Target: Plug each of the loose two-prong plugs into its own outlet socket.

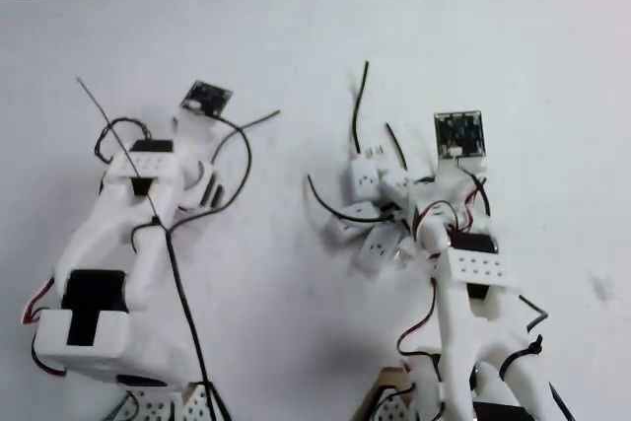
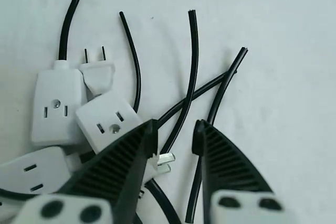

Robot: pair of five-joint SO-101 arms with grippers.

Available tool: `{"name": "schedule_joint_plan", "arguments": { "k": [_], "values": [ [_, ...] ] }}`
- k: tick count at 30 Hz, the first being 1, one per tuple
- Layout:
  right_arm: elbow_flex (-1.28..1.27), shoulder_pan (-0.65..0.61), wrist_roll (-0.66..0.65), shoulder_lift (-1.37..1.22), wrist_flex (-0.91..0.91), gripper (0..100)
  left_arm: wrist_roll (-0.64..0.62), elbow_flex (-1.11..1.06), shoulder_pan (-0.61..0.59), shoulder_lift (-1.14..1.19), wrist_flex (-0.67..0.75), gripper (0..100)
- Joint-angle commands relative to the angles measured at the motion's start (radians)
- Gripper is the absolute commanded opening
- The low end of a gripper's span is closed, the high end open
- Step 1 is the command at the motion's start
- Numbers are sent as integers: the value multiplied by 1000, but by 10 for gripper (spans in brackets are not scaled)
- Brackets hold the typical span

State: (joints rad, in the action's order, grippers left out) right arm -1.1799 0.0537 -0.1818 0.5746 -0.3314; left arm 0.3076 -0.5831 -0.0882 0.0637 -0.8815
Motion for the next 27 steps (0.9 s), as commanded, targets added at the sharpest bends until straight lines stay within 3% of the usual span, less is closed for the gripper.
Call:
{"name": "schedule_joint_plan", "arguments": {
  "k": [1,9,15,21,27],
  "values": [
    [6,-2,-11,-4,21,122,11,49,-7,-4,-26,45],
    [6,-2,-11,-4,21,122,11,196,-2,-124,-327,46],
    [6,-2,-14,-4,21,122,17,196,62,-272,-436,46],
    [6,-2,-15,-4,21,122,20,146,47,-308,-448,55],
    [2,-2,-20,-4,21,122,77,-29,-24,-277,-327,173]
  ]
}}
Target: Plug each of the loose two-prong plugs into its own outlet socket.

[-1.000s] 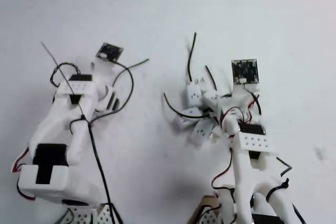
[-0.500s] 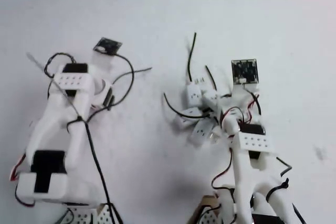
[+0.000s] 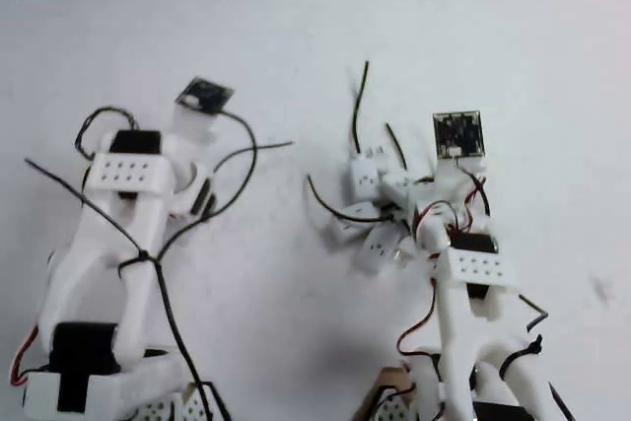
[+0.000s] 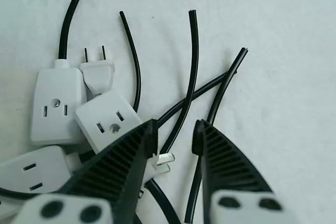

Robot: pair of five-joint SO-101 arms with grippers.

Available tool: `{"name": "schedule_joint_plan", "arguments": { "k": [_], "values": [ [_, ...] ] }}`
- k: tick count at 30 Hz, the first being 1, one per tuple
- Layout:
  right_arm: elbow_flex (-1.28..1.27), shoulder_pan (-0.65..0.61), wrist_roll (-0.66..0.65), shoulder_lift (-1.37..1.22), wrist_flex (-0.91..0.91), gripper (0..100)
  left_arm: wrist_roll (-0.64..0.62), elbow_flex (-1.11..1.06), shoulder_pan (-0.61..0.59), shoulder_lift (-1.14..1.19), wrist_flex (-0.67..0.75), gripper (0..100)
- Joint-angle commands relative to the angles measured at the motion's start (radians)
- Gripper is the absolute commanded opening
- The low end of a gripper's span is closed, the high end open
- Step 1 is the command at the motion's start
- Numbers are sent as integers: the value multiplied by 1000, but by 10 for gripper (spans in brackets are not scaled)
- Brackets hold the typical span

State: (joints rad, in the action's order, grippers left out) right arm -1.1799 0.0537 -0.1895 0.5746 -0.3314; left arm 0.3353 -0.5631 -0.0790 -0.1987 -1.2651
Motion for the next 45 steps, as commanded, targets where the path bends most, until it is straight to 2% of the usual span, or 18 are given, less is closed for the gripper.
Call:
{"name": "schedule_joint_plan", "arguments": {
  "k": [1,4,19,24,31,35,39,42,45],
  "values": [
    [-2,-2,-17,-4,21,122,80,-75,-36,-5,69,177],
    [-2,-2,-15,-4,21,121,129,-127,-35,2,77,177],
    [-2,-2,-15,-4,21,121,126,-201,-30,-5,75,176],
    [-2,-2,-15,-2,21,121,126,-193,-30,-8,54,47],
    [-2,-2,-15,-2,21,121,94,-126,-19,-8,-38,57],
    [-2,-2,-15,-2,22,121,92,-91,67,-10,-109,57],
    [-2,-2,-15,-2,22,121,92,-104,219,-94,-143,57],
    [-2,-2,-15,-2,22,121,95,-167,329,-231,-129,57],
    [-2,-2,-15,-2,22,121,98,-276,390,-360,-46,57]
  ]
}}
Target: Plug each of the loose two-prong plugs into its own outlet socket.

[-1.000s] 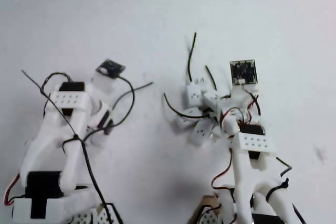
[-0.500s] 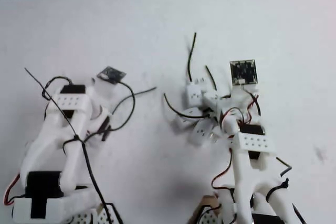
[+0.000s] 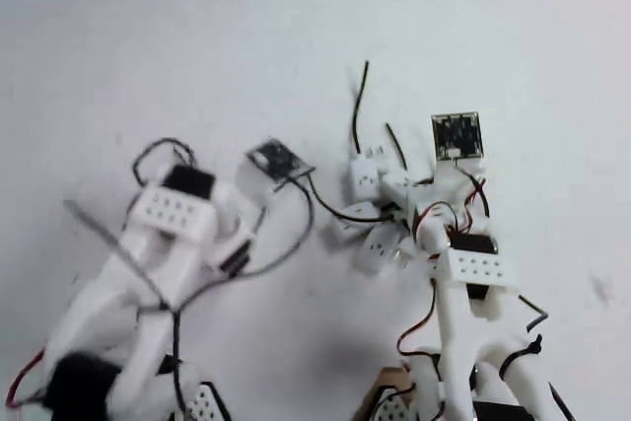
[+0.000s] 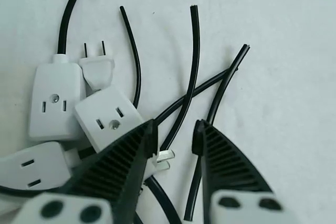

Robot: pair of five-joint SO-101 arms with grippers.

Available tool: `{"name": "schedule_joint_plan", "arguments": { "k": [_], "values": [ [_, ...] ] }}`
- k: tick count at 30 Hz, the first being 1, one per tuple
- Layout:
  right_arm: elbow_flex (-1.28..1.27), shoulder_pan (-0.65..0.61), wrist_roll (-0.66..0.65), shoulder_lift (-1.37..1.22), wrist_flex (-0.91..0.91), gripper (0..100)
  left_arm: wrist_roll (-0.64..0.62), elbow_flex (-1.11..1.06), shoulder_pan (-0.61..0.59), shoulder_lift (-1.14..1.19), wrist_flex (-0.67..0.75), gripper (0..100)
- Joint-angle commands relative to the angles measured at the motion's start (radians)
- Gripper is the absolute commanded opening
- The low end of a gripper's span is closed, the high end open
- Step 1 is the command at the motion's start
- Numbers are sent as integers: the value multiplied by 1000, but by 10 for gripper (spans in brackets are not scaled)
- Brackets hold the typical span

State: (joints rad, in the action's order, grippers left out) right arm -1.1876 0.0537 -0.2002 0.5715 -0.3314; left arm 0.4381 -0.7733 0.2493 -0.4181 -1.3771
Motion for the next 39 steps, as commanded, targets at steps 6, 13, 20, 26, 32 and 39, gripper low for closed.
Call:
{"name": "schedule_joint_plan", "arguments": {
  "k": [6,13,20,26,32,39],
  "values": [
    [6,-2,-5,1,22,122,-5,-285,65,-236,290,60],
    [6,-2,-5,1,21,122,74,-302,62,-234,302,69],
    [5,-2,-5,1,21,122,78,-296,-68,-236,307,345],
    [5,-13,-6,1,19,122,81,-301,-124,-236,371,378],
    [5,-13,-6,1,19,122,173,-298,-219,-236,427,377],
    [5,-13,-6,1,21,122,261,-304,-372,-236,523,377]
  ]
}}
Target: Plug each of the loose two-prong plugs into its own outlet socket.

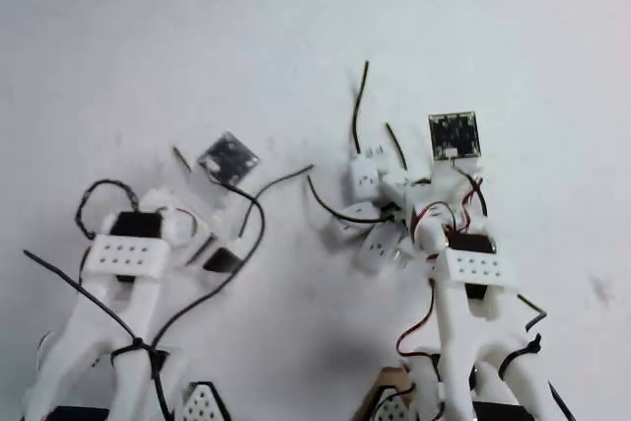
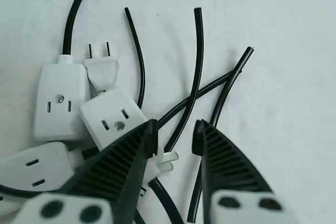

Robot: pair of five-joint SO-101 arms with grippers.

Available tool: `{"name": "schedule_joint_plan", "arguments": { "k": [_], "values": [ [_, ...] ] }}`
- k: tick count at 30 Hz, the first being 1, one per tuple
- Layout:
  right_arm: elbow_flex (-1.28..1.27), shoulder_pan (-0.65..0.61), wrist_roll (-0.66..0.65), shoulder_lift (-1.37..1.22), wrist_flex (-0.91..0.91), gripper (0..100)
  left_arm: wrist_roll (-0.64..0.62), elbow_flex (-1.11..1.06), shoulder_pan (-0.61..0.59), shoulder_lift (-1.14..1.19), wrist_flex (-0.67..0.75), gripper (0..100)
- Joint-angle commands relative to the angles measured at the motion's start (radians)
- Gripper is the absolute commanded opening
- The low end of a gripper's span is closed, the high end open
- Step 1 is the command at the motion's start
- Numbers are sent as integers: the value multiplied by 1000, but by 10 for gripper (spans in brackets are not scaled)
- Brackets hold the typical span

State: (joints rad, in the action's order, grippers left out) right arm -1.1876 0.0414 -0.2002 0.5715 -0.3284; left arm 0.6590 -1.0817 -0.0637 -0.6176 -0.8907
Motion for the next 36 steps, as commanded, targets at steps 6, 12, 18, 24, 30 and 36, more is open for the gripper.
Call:
{"name": "schedule_joint_plan", "arguments": {
  "k": [6,12,18,24,30,36],
  "values": [
    [5,-1,-6,1,18,122,138,69,-203,-44,14,377],
    [5,-1,-6,1,18,122,141,298,-294,-42,-359,378],
    [6,-1,-6,1,18,122,141,506,-295,-33,-756,377],
    [6,-1,-6,1,18,122,270,535,-295,136,-812,377],
    [6,-1,-6,1,18,122,341,661,-295,464,-809,376],
    [8,-1,-6,1,18,122,338,813,-294,679,-815,332]
  ]
}}
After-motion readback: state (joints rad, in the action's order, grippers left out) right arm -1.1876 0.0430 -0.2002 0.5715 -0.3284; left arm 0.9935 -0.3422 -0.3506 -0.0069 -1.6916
